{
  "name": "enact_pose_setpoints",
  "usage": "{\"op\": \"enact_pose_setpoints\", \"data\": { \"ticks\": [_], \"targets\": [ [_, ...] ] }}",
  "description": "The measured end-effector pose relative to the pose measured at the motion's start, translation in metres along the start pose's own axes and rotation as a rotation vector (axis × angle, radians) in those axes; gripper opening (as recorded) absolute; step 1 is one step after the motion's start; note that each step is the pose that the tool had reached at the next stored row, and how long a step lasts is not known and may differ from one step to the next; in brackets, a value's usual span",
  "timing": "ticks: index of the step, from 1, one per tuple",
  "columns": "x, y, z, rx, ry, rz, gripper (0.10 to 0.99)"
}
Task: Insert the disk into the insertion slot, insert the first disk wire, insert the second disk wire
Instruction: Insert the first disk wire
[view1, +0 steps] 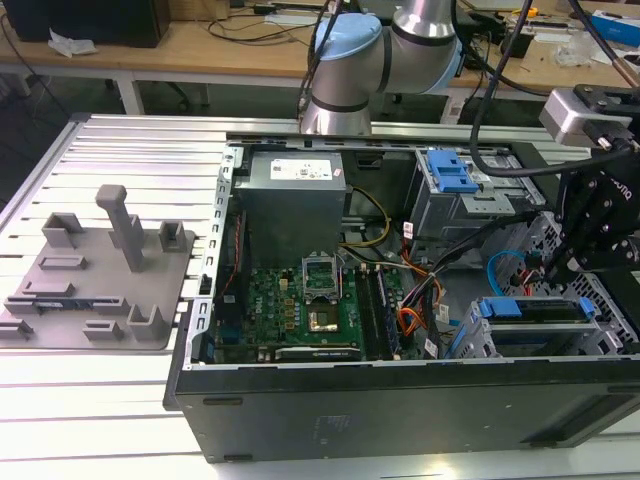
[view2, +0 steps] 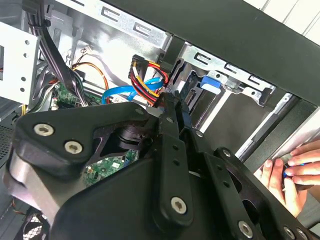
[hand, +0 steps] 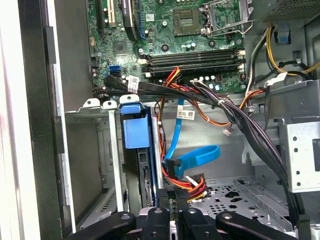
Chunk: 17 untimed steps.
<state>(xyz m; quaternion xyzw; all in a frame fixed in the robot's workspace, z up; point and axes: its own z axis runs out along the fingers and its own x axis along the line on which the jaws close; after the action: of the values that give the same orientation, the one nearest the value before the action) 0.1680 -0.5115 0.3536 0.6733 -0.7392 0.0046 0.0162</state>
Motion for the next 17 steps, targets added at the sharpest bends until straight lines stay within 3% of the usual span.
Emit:
{"op": "enact_pose_setpoints", "data": {
  "ticks": [9, 17],
  "targets": [
    [0.0068, -0.0007, 0.0002, 0.006, 0.0001, -0.048, 0.165],
    [0.0083, -0.0001, 0.0003, 0.006, 0.0003, -0.048, 0.165]
  ]
}}
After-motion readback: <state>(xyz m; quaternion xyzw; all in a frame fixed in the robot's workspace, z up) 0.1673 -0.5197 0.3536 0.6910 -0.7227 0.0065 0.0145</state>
